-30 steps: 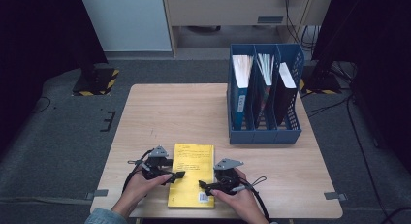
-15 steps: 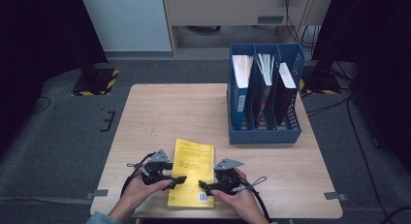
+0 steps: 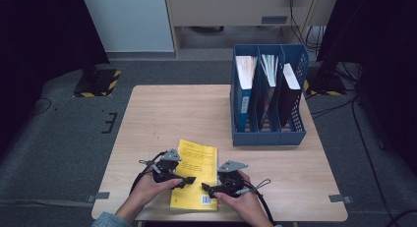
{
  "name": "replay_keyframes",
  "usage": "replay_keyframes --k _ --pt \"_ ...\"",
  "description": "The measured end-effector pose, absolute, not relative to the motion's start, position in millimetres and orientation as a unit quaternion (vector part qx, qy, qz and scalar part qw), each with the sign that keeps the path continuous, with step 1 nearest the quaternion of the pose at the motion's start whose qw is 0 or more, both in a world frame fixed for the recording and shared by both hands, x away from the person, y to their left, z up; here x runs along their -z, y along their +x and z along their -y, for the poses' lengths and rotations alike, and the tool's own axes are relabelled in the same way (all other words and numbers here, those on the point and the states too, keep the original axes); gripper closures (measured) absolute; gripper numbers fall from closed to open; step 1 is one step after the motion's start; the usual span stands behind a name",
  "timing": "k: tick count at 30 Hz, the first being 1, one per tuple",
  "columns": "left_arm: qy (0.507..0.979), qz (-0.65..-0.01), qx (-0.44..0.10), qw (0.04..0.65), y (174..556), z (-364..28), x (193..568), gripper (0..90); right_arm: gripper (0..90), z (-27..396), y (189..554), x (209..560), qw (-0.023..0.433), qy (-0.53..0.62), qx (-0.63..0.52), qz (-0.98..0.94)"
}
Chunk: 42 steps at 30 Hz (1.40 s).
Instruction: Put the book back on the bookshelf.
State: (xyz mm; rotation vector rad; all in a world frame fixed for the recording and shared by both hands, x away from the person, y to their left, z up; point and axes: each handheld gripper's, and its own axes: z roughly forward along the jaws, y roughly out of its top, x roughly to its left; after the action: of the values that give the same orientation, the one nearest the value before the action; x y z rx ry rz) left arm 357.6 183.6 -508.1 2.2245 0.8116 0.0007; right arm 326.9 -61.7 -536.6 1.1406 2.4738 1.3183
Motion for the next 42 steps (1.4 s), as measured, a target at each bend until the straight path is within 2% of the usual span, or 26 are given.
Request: replay_keyframes --k 3,10,19,26,31,36,42 --pt "0.871 -0.313 0.012 0.379 359 -183 508 41.8 17.8 62 327 537 0.059 0.375 -0.435 -0.816" --pt "0.874 -0.309 0.005 0.375 358 -177 508 43.9 17.6 61 327 537 0.06 0.375 -0.435 -0.816" --pt "0.873 -0.312 0.01 0.374 358 -178 505 61.4 15.4 60 326 537 0.063 0.371 -0.432 -0.82" --pt "0.876 -0.306 0.025 0.372 363 -179 499 70.9 13.1 59 327 537 0.063 0.365 -0.431 -0.823" --pt "0.88 -0.304 0.029 0.365 365 -177 495 74.3 11.5 60 328 537 0.06 0.361 -0.429 -0.826" --pt "0.883 -0.296 0.038 0.362 365 -178 492 78.0 5.6 59 327 537 0.052 0.344 -0.425 -0.836" --pt "0.88 -0.29 0.047 0.374 364 -182 485 81.2 6.1 63 333 535 0.034 0.348 -0.425 -0.835"
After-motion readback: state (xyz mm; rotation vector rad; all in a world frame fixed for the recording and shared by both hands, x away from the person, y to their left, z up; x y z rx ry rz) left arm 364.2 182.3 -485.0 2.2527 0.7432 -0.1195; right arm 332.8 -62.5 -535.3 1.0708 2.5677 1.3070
